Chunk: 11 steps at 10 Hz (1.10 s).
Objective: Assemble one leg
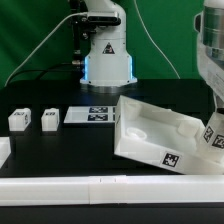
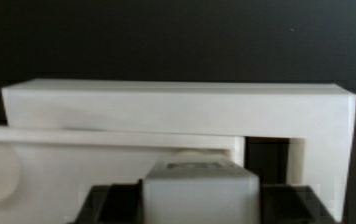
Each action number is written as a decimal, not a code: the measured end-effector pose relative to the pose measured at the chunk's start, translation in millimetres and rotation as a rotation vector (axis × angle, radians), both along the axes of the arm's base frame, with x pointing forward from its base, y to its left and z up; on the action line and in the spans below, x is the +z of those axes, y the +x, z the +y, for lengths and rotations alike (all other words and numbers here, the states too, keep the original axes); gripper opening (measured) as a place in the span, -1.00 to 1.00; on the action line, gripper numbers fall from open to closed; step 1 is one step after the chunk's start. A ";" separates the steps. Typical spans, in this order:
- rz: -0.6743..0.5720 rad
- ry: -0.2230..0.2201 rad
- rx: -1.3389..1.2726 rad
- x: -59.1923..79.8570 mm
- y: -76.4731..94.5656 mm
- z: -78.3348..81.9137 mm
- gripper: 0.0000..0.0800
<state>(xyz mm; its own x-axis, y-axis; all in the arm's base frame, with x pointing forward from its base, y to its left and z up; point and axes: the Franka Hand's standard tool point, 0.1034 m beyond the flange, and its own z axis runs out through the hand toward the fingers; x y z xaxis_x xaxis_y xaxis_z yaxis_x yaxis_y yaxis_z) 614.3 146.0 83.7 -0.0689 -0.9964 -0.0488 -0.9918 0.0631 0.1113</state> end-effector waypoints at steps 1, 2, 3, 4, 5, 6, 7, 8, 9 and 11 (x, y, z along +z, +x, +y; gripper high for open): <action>0.000 0.002 -0.011 0.1 0.2 -0.1 -0.27; 0.006 -0.002 -0.101 0.5 0.2 1.4 -0.27; 0.006 0.000 -0.101 0.3 -0.3 2.7 -0.27; 0.006 0.002 -0.108 0.3 -0.2 2.7 -0.26; 0.005 0.011 -0.074 0.0 -0.9 5.4 -0.26; 0.005 0.012 -0.064 -0.3 -1.3 6.7 0.33; 0.005 0.012 -0.061 -0.3 -1.4 6.9 0.57; 0.005 0.013 -0.056 -0.3 -1.6 7.5 0.57; 0.005 0.013 -0.053 -0.4 -1.7 7.9 0.57; 0.004 0.014 -0.044 -0.4 -1.9 8.7 0.62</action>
Offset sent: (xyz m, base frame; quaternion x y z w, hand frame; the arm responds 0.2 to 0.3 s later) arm -0.0017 -0.0010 -0.0005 0.0028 -0.0058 0.1663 0.9861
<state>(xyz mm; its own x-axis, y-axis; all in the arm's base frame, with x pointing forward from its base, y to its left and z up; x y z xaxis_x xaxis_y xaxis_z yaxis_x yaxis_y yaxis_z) 612.4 154.7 83.3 -0.1127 -0.9917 -0.0621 -0.9876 0.1049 0.1166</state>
